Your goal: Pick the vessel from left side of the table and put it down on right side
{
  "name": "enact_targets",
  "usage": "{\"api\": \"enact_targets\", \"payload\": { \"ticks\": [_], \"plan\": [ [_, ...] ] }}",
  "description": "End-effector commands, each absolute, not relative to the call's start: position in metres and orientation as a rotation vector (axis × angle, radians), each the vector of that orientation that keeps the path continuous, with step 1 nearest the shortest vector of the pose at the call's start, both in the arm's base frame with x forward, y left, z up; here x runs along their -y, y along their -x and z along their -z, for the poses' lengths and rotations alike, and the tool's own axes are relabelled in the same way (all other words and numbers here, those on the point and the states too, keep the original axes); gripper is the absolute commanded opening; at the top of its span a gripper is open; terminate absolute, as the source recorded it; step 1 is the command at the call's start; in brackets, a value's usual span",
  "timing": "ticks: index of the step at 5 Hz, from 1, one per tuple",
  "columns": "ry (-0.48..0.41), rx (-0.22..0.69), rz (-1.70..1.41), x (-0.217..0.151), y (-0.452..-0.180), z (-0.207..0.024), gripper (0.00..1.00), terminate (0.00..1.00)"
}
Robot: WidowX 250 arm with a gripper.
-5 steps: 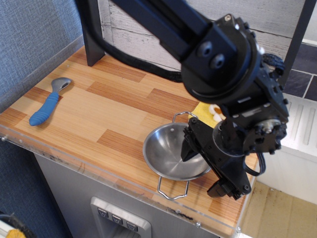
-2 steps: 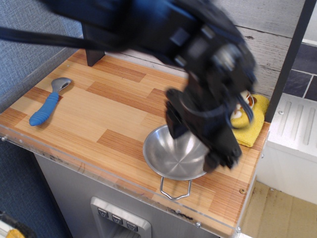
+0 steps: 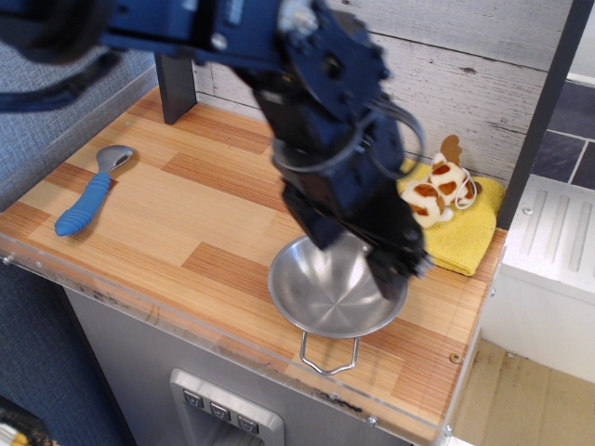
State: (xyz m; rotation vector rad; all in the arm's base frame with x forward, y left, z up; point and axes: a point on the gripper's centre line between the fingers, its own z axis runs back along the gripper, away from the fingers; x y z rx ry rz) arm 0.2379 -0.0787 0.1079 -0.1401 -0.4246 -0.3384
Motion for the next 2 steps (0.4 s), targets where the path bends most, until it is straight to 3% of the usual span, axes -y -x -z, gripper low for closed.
{"api": "enact_targets", "payload": {
  "ticks": [1,2],
  "plan": [
    [0.145,0.454,0.341,0.0702,-0.2316,-0.1121,1.0,0.0],
    [0.145,0.454,0.341,0.0702,-0.2316,-0.1121,1.0,1.0]
  ]
}}
